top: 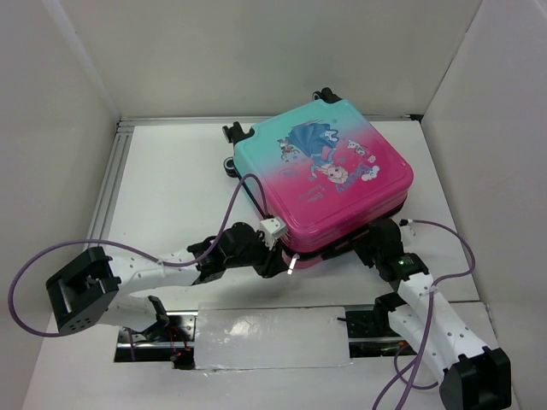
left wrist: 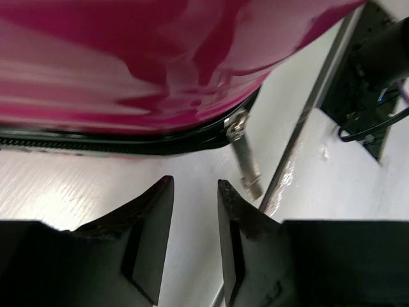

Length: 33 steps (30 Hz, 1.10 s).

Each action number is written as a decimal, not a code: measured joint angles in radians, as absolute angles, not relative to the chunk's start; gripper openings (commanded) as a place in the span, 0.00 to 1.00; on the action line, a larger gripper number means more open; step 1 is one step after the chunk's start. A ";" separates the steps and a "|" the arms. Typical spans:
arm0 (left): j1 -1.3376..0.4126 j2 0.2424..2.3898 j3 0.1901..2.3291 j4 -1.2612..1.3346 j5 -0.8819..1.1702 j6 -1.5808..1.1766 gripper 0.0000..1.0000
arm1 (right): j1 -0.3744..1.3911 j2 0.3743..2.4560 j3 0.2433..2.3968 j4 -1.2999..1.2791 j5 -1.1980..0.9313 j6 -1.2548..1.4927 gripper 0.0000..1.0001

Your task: Pack the luggage

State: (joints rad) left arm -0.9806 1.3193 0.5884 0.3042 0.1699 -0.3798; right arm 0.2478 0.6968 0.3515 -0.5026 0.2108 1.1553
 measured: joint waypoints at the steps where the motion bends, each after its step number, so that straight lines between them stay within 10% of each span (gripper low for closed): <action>1: -0.985 1.320 0.591 0.311 0.170 -0.385 0.47 | 0.248 0.697 0.351 -0.501 0.210 1.155 0.33; 12: -0.992 1.294 0.594 0.355 0.207 -0.425 0.65 | 0.248 0.712 0.342 -0.474 0.213 1.161 0.30; 33: -1.019 1.272 0.593 0.340 0.157 -0.690 0.70 | 0.237 0.726 0.341 -0.449 0.219 1.163 0.29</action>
State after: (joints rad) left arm -1.0191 1.2720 0.5934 0.3397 0.1574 -0.6899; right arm 0.2375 0.7261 0.3408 -0.4488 0.2188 1.1625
